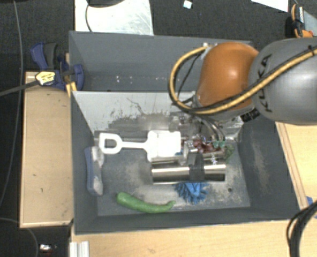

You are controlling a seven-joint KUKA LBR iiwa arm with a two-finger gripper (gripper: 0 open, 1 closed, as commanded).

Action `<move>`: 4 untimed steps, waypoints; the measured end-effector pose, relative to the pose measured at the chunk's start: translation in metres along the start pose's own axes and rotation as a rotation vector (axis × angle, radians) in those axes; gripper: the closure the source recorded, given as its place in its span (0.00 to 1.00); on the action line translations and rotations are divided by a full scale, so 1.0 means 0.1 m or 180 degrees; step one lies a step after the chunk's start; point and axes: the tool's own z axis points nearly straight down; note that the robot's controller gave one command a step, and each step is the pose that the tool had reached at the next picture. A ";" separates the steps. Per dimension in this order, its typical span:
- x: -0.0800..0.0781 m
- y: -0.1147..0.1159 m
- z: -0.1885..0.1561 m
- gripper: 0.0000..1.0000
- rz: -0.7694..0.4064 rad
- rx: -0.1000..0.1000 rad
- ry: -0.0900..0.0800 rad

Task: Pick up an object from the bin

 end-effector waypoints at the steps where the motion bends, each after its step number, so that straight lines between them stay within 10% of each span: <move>1: -0.04 -0.02 0.25 0.00 -0.0024 0.0000 0.0000; 2: -0.03 0.03 0.10 0.00 -0.0193 0.0000 -0.0023; 4: 0.05 -0.23 0.30 0.00 0.1037 -0.0006 -0.0016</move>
Offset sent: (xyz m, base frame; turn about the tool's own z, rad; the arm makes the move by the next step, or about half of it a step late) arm 0.0004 0.0041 -0.0048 -0.1293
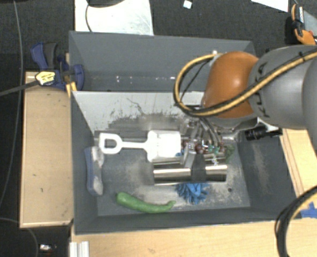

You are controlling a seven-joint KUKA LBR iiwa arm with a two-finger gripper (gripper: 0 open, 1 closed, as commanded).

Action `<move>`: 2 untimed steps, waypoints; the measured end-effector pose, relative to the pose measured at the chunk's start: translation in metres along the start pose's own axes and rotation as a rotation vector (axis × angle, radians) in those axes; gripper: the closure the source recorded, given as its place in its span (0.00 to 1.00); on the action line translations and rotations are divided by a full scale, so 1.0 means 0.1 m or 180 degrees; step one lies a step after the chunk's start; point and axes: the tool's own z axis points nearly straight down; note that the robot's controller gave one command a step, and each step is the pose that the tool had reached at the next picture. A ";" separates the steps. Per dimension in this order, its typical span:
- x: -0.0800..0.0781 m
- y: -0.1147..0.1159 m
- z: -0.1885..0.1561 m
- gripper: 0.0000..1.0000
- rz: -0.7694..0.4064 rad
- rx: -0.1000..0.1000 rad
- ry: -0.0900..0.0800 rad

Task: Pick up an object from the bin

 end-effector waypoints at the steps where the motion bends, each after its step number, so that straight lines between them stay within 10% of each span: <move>1: 0.16 0.05 -0.04 0.00 -0.0133 -0.0004 -0.0045; 2: 0.90 -0.18 -0.07 0.00 -0.0648 -0.0002 -0.0048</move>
Offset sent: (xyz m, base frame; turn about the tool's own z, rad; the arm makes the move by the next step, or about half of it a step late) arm -0.0921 0.0011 0.0055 -0.2051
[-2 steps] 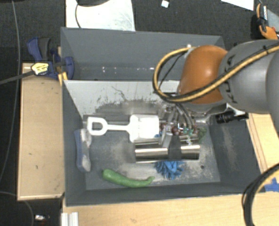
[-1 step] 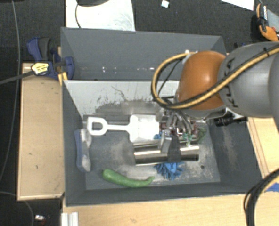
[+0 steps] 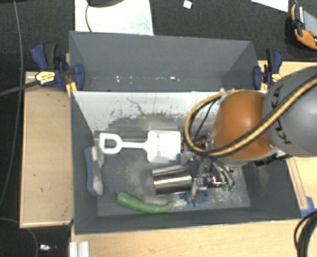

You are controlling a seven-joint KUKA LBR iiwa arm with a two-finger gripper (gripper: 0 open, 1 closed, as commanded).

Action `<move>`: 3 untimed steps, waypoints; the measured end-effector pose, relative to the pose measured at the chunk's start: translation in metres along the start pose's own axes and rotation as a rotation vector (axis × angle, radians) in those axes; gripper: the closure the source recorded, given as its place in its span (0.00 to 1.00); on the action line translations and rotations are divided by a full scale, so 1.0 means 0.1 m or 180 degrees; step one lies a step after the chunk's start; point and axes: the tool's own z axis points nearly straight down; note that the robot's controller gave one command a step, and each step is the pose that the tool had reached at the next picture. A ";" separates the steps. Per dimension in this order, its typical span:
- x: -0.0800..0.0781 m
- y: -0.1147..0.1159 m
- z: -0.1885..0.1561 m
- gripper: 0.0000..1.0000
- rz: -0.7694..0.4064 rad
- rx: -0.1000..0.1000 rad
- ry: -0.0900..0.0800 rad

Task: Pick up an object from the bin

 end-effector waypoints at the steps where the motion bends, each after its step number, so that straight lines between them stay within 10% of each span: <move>1: -0.53 0.11 0.02 0.00 0.0310 -0.0010 0.0001; 2: -0.03 0.19 0.50 0.00 0.0250 -0.0003 0.0014; 3: -0.46 0.05 -0.16 0.00 0.0326 -0.0012 -0.0058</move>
Offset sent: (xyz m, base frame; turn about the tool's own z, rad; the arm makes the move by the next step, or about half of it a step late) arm 0.0051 0.0193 -0.0491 0.0817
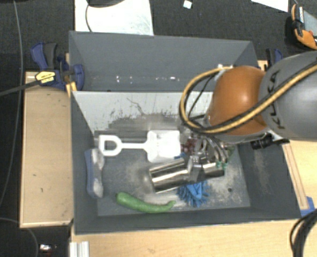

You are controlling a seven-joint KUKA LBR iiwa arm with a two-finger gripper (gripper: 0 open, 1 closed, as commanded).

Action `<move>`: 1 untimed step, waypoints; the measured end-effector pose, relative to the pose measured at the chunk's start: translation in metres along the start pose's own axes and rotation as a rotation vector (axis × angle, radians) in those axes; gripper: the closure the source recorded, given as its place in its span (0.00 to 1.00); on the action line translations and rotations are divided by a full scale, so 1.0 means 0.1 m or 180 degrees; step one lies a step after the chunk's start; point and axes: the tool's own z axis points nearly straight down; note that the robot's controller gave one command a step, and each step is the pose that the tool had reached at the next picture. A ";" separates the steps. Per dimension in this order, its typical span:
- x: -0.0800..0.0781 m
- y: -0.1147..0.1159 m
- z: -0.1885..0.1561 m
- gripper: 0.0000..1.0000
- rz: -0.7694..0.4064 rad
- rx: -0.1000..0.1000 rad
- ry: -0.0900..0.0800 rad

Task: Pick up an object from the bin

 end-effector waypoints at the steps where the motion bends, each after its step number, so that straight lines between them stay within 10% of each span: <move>1: 0.20 0.04 0.64 0.00 0.0028 0.0014 0.0104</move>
Offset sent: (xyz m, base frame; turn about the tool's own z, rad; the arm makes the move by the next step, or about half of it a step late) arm -0.0021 -0.0146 -0.0455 0.3316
